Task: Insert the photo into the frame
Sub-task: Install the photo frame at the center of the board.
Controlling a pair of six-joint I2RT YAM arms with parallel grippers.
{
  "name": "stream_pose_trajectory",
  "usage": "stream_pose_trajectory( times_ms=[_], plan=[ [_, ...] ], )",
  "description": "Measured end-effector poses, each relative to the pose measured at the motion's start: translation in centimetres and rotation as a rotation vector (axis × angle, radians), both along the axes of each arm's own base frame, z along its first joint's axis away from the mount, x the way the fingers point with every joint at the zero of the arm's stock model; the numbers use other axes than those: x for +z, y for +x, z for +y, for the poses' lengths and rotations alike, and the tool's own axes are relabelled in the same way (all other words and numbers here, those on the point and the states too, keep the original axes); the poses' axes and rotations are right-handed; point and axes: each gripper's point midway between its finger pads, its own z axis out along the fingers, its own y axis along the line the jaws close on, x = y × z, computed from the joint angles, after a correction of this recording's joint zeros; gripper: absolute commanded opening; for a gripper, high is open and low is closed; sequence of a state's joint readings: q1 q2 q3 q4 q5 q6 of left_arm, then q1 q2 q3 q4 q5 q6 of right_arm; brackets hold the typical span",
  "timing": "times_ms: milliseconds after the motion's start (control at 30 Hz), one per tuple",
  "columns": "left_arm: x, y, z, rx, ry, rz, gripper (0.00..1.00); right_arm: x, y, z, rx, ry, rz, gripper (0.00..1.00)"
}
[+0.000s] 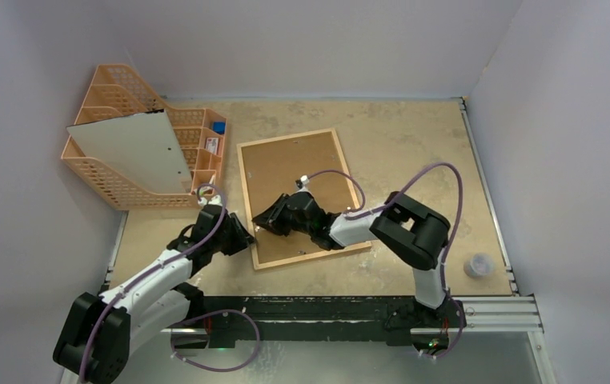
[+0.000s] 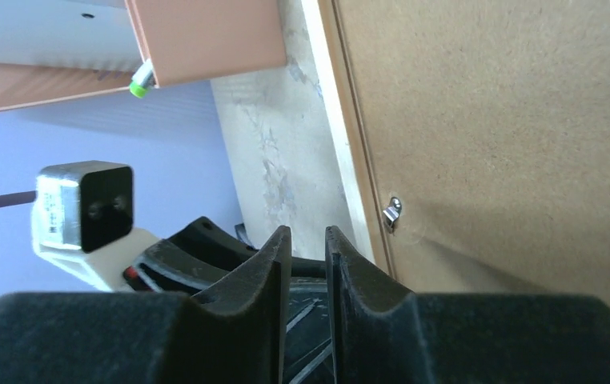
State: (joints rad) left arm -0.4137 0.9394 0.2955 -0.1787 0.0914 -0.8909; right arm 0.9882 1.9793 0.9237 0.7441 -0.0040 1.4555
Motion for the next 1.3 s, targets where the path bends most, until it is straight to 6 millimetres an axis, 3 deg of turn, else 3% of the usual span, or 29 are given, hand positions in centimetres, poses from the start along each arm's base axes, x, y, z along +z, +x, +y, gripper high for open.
stream_pose_trajectory(
  times_ms=[233, 467, 567, 733, 933, 1300],
  plan=[
    [0.7, -0.3, 0.0, -0.008, -0.002, 0.000, 0.52, 2.6, 0.7, -2.7, -0.044, -0.138, -0.100, 0.33],
    [2.7, 2.1, 0.4, 0.045, 0.021, -0.086, 0.58, 2.2, -0.4, -4.7, 0.035, -0.264, -0.179, 0.30],
    [2.4, 3.1, 0.8, 0.073, 0.059, -0.085, 0.53, 2.0, -1.4, -5.3, 0.076, -0.263, -0.196, 0.25],
    [1.0, 4.0, 1.3, 0.097, 0.114, -0.065, 0.39, 1.5, -2.0, -4.6, 0.135, -0.248, -0.202, 0.21],
    [0.3, 4.8, 1.2, 0.085, 0.129, -0.074, 0.21, -1.2, -2.8, -3.7, 0.195, -0.245, -0.160, 0.20],
    [0.6, 5.5, 1.1, 0.050, 0.144, -0.143, 0.00, -1.7, -1.9, -1.5, 0.200, -0.222, -0.127, 0.21]
  ],
)
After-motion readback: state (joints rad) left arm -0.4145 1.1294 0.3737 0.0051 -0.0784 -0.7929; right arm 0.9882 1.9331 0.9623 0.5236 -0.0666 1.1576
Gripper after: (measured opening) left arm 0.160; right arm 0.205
